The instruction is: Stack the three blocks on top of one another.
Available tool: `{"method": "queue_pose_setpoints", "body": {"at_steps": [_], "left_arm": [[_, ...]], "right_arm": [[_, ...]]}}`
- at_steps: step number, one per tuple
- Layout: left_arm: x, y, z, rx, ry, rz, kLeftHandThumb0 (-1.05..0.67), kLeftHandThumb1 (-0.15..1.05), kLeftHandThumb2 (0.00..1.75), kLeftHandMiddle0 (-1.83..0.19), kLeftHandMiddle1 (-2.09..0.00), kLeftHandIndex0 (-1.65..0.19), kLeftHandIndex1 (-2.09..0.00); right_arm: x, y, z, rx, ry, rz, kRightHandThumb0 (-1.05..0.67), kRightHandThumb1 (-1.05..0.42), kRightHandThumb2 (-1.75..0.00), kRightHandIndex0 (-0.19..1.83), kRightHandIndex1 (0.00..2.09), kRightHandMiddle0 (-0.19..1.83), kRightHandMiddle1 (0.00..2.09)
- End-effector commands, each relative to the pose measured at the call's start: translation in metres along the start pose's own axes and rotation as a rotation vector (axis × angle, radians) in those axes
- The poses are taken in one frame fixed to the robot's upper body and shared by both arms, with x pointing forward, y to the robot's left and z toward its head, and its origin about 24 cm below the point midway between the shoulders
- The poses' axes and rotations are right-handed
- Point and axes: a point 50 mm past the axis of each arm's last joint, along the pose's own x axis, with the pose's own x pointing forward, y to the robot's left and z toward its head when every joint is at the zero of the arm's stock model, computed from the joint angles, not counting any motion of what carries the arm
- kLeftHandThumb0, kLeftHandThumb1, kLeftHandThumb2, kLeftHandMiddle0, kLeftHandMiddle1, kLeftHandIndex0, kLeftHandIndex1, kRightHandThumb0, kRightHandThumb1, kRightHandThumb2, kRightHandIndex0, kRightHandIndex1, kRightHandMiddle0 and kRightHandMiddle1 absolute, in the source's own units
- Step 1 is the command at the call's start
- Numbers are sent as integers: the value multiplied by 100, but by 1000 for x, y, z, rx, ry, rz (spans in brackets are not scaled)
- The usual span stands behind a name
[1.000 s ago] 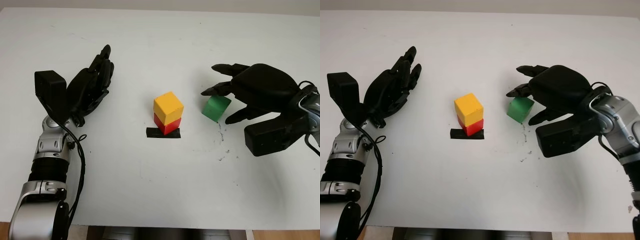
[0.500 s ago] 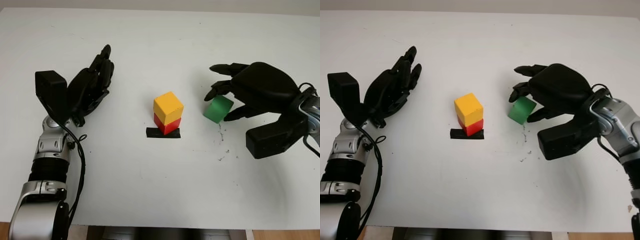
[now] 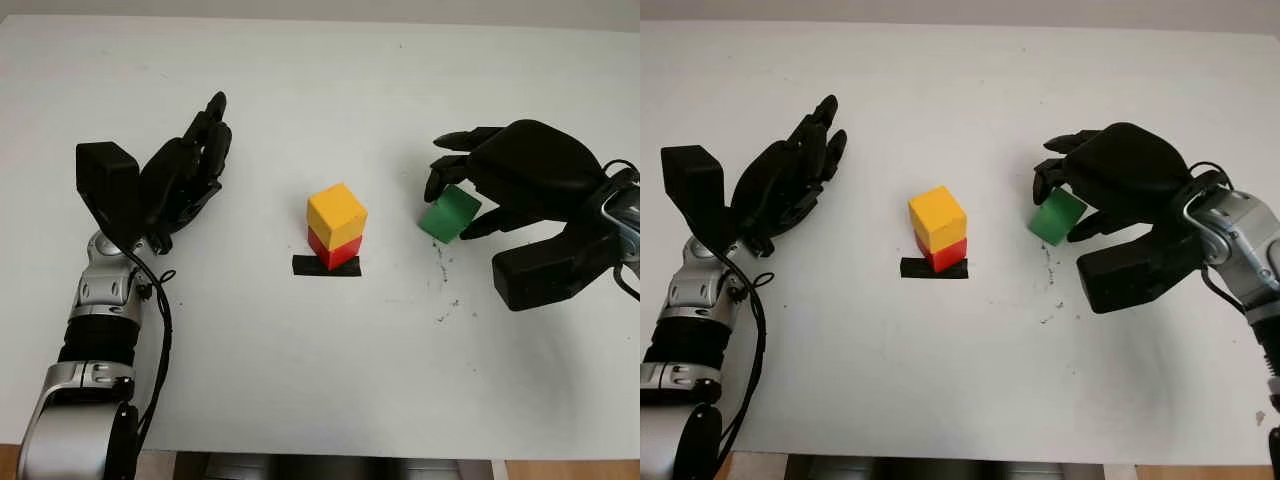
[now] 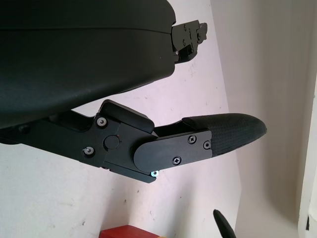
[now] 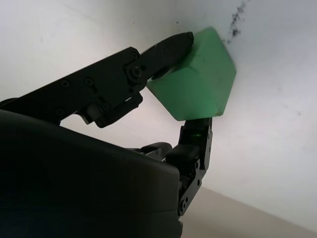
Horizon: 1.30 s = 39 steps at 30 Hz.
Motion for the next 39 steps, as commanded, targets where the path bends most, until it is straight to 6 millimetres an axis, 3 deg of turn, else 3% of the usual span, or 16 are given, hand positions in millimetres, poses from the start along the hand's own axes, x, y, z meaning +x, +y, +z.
{"method": "queue_pose_setpoints", "body": {"at_steps": [1, 12, 20, 25, 31, 39], "left_arm": [[-1, 1, 1, 15, -1, -1, -83, 105, 65, 19, 0, 19, 0], [-3, 2, -1, 34, 25, 8, -85, 105, 66, 19, 0, 19, 0], [-3, 3, 0, 11, 15, 9, -84, 105, 64, 19, 0, 19, 0], [-3, 2, 0, 12, 12, 8, -84, 105, 64, 19, 0, 19, 0], [-3, 0, -1, 13, 11, 19, -84, 105, 65, 19, 0, 19, 0], [-3, 0, -2, 12, 9, 24, -84, 105, 66, 19, 0, 19, 0]], "right_arm": [[-3, -7, -3, 63, 32, -43, -34, -87, -5, 41, 6, 60, 106], [-3, -22, -5, 388, 95, -78, -30, -91, -6, 37, 4, 49, 110], [1, -65, -1, 457, 99, -39, -34, -91, -5, 37, 5, 46, 131], [4, -90, 5, 369, 143, 24, -45, -91, -5, 44, 8, 44, 142], [10, -109, 9, 489, 113, 72, -38, -90, -5, 44, 7, 42, 147], [18, -129, 29, 614, 89, 139, -44, -90, -5, 44, 7, 38, 154]]}}
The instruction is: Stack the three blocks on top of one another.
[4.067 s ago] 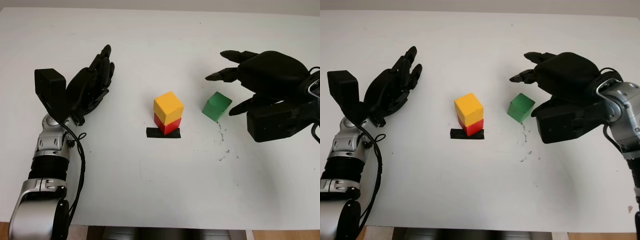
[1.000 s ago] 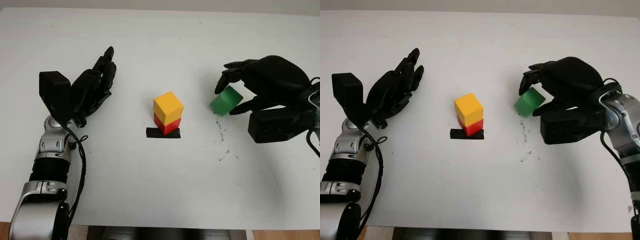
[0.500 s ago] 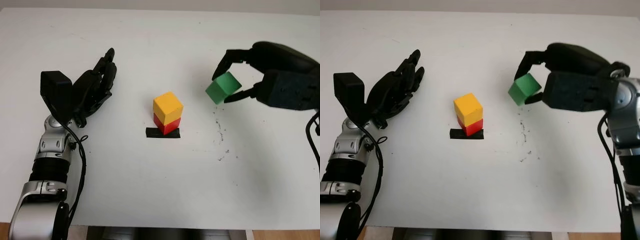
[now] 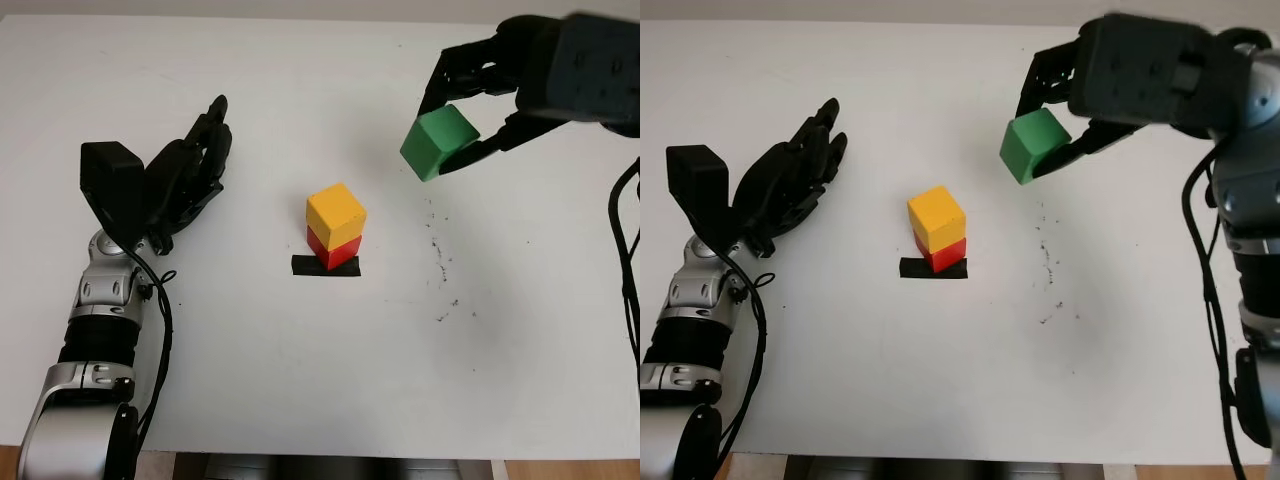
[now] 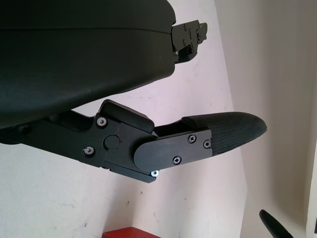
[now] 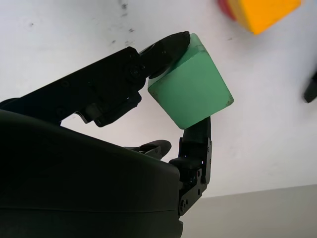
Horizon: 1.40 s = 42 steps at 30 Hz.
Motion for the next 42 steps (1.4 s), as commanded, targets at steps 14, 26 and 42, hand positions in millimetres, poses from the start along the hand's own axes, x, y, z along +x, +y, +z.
{"method": "queue_pose_setpoints", "body": {"at_steps": [14, 26, 42], "left_arm": [[0, -2, -3, -7, -9, 16, -85, 105, 66, 19, 0, 19, 0], [-1, -3, -2, -15, -11, 16, -84, 105, 66, 19, 0, 19, 0], [-1, -5, -2, -12, -12, 21, -85, 105, 65, 19, 0, 19, 0]], "right_arm": [[3, 0, 43, 175, -118, 65, -42, -93, -6, 35, 2, 34, 160], [12, 13, 57, 159, -159, 74, -44, -94, -6, 35, 3, 33, 160], [22, 28, 53, 60, -148, 110, -45, -93, -5, 37, 5, 35, 158]]}}
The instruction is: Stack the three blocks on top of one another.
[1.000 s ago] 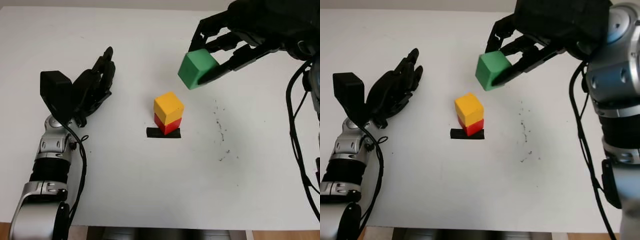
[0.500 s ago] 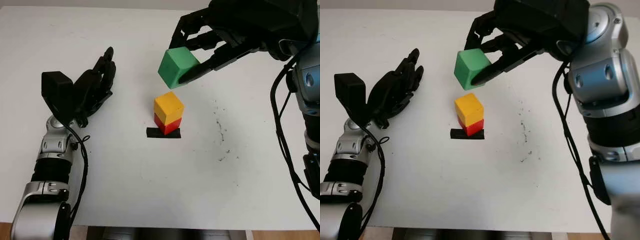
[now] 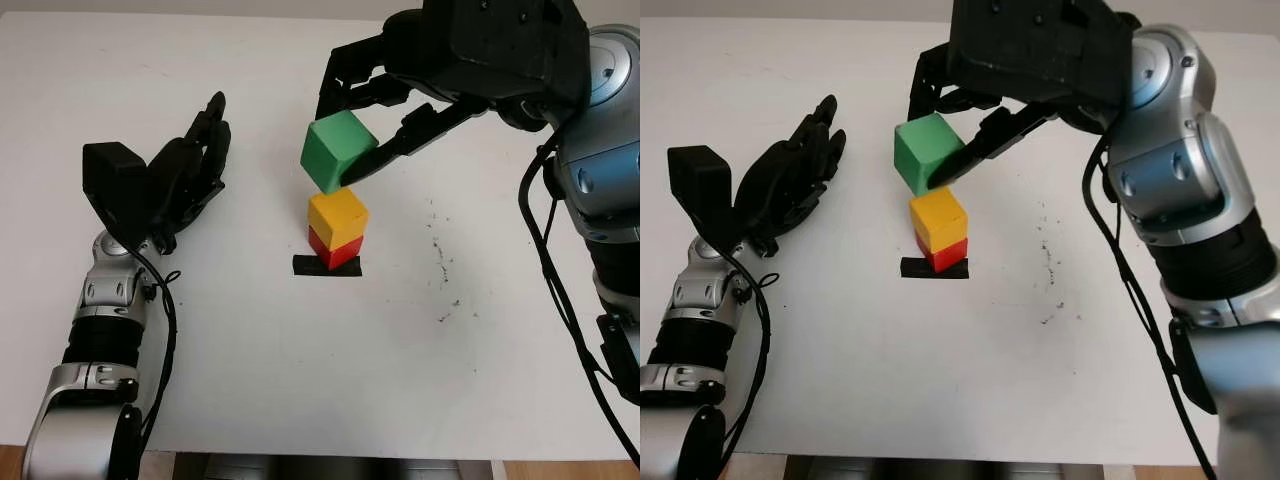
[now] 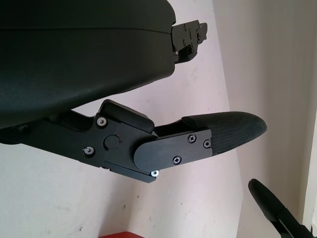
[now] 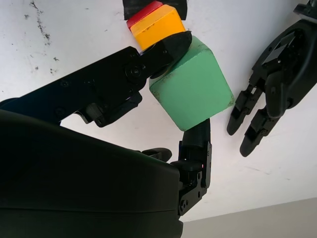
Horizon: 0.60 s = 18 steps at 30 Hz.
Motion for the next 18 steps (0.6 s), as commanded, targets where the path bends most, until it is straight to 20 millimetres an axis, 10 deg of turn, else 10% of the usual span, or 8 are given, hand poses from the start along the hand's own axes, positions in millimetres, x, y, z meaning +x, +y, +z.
{"method": "queue_pose_setpoints", "body": {"at_steps": [1, 18], "left_arm": [[-2, -2, -2, -1, 1, -5, -85, 105, 65, 19, 0, 19, 0], [-4, -2, -3, 7, 4, 4, -84, 105, 66, 19, 0, 19, 0]], "right_arm": [[-1, 2, 1, -8, 3, 9, -45, -93, -5, 37, 5, 35, 158], [0, 12, -2, 21, 6, 60, -42, -93, -5, 36, 4, 33, 163]]}}
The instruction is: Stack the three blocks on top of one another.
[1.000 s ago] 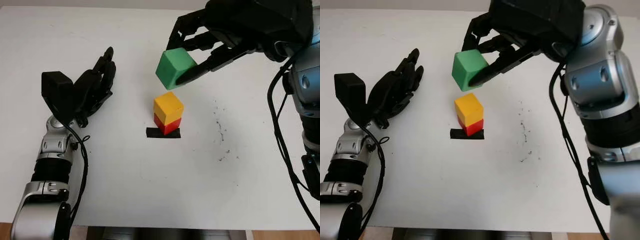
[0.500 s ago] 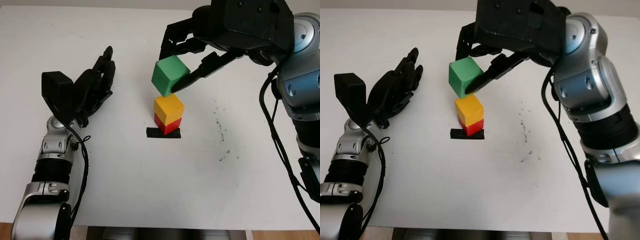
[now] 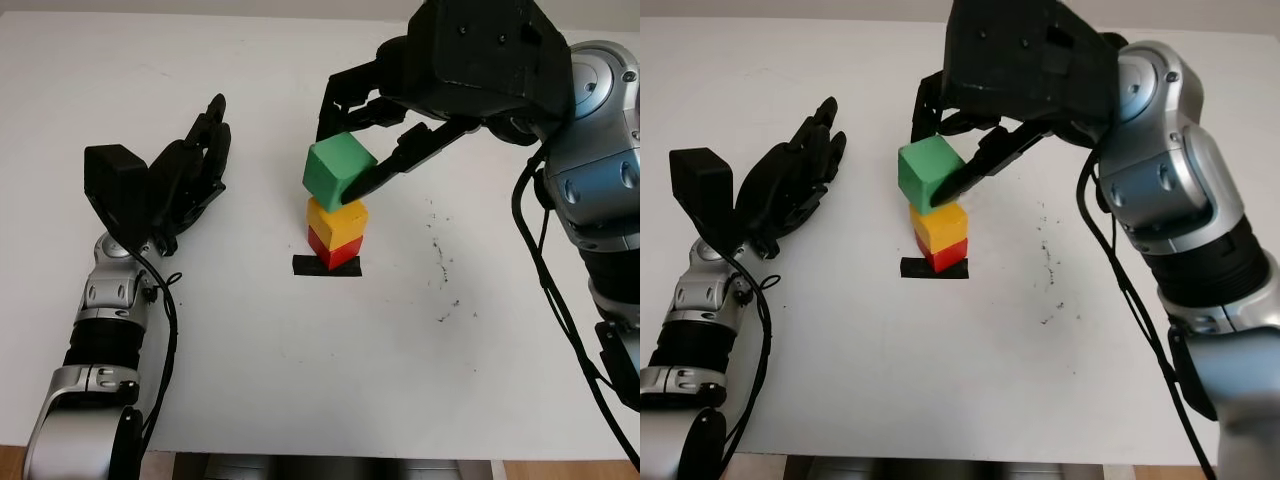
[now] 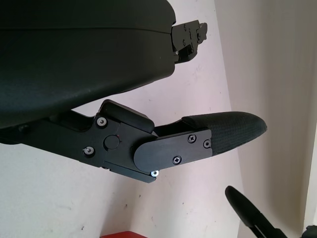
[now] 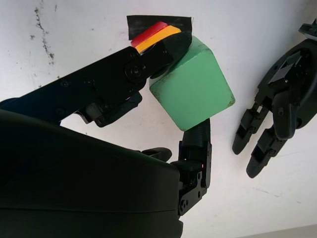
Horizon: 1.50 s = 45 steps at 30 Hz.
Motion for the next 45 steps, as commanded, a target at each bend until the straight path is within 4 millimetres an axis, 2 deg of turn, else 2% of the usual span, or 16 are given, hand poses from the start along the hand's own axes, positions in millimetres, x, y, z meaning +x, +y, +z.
{"method": "queue_pose_setpoints", "body": {"at_steps": [1, 30, 45], "left_arm": [[-3, -2, -2, 9, 0, 0, -84, 105, 66, 19, 0, 19, 0], [-4, -1, -2, 7, 4, -18, -84, 105, 65, 19, 0, 19, 0], [-6, 1, -2, 1, 6, -12, -85, 105, 64, 19, 0, 19, 0]], "right_arm": [[-3, -1, 2, 3, -17, -9, -43, -93, -5, 36, 4, 33, 163], [-3, 3, -4, -66, 30, 1, -45, -94, -6, 36, 5, 32, 158], [-4, 5, -7, -49, 22, 9, -44, -95, -6, 36, 5, 32, 158]]}}
